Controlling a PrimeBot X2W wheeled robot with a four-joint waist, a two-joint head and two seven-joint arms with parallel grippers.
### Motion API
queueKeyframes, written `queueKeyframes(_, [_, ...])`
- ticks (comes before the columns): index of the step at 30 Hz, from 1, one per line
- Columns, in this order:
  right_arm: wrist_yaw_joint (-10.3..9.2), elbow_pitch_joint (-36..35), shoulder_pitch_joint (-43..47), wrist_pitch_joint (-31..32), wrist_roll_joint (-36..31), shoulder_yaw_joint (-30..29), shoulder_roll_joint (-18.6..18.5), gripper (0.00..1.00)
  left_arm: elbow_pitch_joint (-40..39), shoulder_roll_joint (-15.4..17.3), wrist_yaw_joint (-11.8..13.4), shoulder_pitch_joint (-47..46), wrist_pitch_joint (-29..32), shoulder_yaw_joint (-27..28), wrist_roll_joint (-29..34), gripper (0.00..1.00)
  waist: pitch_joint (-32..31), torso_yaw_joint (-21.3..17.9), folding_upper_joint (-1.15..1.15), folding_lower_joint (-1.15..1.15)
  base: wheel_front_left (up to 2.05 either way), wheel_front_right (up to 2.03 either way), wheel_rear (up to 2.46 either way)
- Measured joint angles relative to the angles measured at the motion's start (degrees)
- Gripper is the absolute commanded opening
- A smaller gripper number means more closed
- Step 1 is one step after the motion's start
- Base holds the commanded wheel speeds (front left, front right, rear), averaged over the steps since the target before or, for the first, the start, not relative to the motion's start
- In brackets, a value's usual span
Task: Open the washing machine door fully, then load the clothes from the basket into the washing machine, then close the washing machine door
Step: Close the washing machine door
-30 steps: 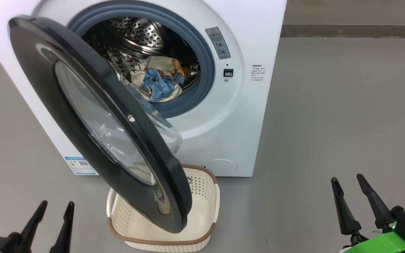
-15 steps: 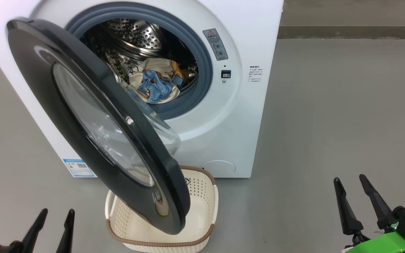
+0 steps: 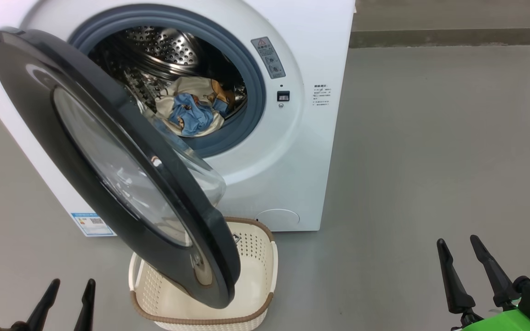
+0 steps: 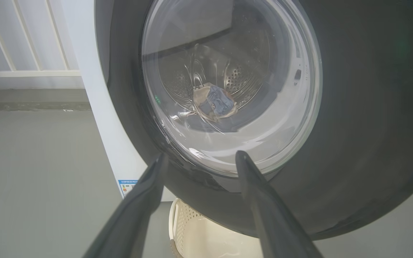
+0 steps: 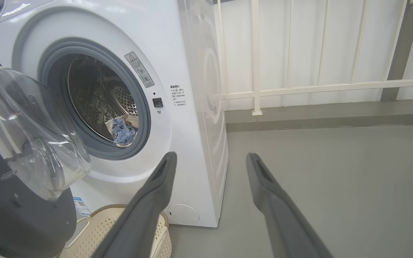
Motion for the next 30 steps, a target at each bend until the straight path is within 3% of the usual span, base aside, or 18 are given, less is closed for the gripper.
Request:
queueKeyframes(9, [0.00, 0.2, 0.0, 0.0, 0.0, -0.2, 0.0, 1.00, 0.0, -0.1, 0.0, 0.0, 0.0, -0.2, 0.4, 1.00, 0.3, 0.1, 0.00, 0.00, 0.00, 0.00, 0.00])
queueKeyframes(10, [0.00, 0.2, 0.0, 0.0, 0.0, -0.1, 0.0, 0.70, 0.0, -0.1, 0.0, 0.0, 0.0, -0.3, 0.4, 1.00, 0.3, 0.2, 0.00, 0.00, 0.00, 0.00, 0.00])
queueKeyframes(11, [0.00, 0.2, 0.0, 0.0, 0.0, 0.0, -0.1, 0.70, 0.0, -0.1, 0.0, 0.0, 0.0, -0.3, 0.4, 1.00, 0.3, 0.3, 0.00, 0.00, 0.00, 0.00, 0.00])
queueKeyframes(12, [0.00, 0.2, -0.1, 0.0, -0.1, 0.2, -0.1, 0.42, -0.1, -0.1, 0.0, 0.0, 0.0, -0.4, 0.4, 1.00, 0.2, 0.4, 0.00, 0.00, 0.00, 0.00, 0.00])
queueKeyframes(14, [0.00, 0.0, -0.2, 0.0, -0.1, 0.5, -0.2, 0.00, -0.3, -0.2, 0.0, 0.0, 0.0, -0.4, 0.4, 1.00, 0.2, 0.7, 0.00, 0.00, 0.00, 0.00, 0.00])
queueKeyframes(30, [0.00, -9.2, -10.8, 0.0, -0.2, 8.6, -1.1, 0.00, -2.5, -1.4, 0.0, 0.3, 0.0, 0.2, 2.6, 1.00, -0.3, 3.9, 0.00, 0.00, 0.00, 0.00, 0.00])
